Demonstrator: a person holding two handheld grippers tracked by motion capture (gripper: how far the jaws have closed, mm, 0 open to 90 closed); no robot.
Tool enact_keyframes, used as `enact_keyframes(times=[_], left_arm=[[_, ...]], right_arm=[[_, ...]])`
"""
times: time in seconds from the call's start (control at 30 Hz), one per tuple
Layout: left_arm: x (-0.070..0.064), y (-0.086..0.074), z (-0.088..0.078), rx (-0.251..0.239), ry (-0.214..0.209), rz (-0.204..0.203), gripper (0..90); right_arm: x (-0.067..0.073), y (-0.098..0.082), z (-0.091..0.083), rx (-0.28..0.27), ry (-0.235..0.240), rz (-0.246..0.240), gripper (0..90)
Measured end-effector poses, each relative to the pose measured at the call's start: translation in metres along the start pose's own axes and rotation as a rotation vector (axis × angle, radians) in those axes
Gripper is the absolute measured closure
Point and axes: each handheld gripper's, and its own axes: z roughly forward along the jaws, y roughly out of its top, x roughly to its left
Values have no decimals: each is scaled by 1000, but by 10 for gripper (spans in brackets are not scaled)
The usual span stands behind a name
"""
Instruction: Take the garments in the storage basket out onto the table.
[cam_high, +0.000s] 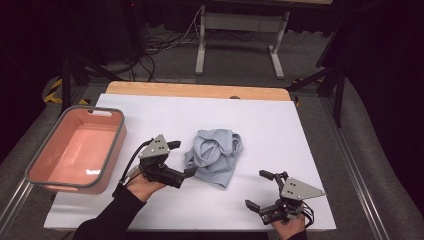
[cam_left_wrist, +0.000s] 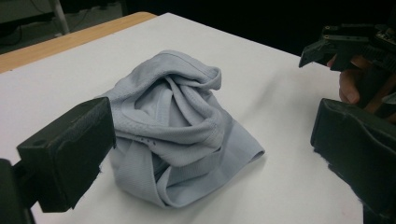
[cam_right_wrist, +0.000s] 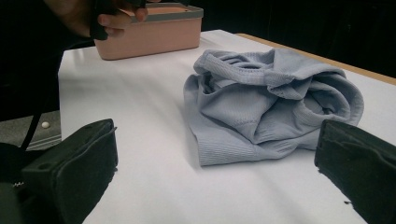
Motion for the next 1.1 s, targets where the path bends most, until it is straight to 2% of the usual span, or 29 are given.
enact_keyframes(times=[0.2, 0.27, 0.3, 0.63, 0.7, 0.9, 1.03, 1.1], left_arm=[[2, -8, -13, -3, 1, 3, 13], [3, -11, -17, -2, 17, 7, 17], [4, -14, -22, 16, 40, 8, 29], [12, -34, -35, 22, 70, -26, 21], [15, -41, -35, 38, 88, -50, 20], [21, -58, -39, 43, 85, -75, 14], [26, -70, -43, 20, 64, -77, 3], [26, -78, -48, -8, 43, -81, 3]], right_arm=[[0, 0, 0, 0, 2, 3, 1], [0, 0, 0, 0, 2, 3, 1], [0, 0, 0, 3, 1, 7, 1], [0, 0, 1, 5, 4, 7, 1], [0, 0, 1, 5, 7, 8, 1], [0, -1, 1, 4, 8, 10, 1], [-1, -1, 1, 5, 7, 10, 1], [-1, -1, 1, 8, 7, 9, 1]])
